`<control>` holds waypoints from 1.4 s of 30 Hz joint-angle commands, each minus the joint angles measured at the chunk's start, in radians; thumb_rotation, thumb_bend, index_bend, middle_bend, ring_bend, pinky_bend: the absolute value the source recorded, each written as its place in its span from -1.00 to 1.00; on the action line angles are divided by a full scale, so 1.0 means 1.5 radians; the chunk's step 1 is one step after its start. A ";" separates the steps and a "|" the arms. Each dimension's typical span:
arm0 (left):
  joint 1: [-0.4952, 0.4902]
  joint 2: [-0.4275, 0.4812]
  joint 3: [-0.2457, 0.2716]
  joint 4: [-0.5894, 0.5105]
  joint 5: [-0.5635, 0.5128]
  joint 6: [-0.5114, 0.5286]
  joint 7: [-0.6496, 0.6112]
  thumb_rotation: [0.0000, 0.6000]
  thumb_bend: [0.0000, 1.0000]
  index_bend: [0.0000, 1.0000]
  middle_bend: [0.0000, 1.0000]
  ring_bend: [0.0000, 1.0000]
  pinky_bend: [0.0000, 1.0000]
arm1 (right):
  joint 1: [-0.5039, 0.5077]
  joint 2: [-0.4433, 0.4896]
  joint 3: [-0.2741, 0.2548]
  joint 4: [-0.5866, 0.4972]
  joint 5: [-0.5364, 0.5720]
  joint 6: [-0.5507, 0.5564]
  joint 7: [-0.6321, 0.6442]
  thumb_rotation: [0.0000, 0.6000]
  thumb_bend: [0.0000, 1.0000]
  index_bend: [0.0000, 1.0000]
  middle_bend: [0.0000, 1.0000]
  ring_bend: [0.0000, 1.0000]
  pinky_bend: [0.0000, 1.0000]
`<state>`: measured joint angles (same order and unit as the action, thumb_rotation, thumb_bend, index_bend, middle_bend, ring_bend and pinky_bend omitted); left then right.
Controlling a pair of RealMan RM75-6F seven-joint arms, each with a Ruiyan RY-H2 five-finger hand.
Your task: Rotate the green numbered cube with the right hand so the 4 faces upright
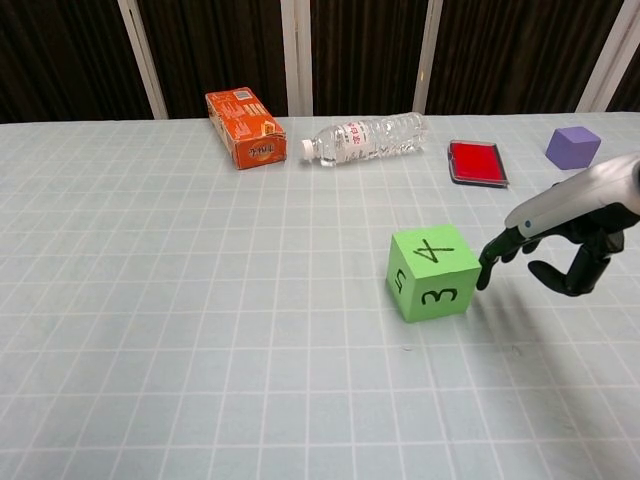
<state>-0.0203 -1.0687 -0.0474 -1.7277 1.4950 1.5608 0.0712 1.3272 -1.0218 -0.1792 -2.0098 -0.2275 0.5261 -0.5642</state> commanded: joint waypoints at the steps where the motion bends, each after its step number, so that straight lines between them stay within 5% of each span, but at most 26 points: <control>1: 0.000 0.000 0.000 0.000 0.000 0.001 -0.001 1.00 -0.12 -0.83 -1.00 -1.00 -0.92 | 0.004 0.001 -0.001 -0.010 -0.019 -0.014 0.021 1.00 0.78 -0.63 -0.90 -0.97 -1.00; 18: -0.001 0.002 0.000 0.001 -0.001 -0.003 -0.006 1.00 -0.12 -0.83 -1.00 -1.00 -0.93 | 0.070 -0.015 -0.025 -0.013 -0.044 -0.059 0.112 1.00 0.78 -0.63 -0.83 -0.83 -1.00; 42: -0.002 0.001 -0.002 0.002 -0.004 -0.003 -0.010 1.00 -0.12 -0.83 -1.00 -1.00 -0.93 | 0.129 -0.017 -0.006 0.010 -0.101 -0.158 0.286 1.00 0.78 -0.63 -0.80 -0.64 -0.86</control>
<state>-0.0232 -1.0676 -0.0509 -1.7246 1.4894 1.5565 0.0559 1.5172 -1.0462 -0.1918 -1.9976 -0.3657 0.2943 -0.1489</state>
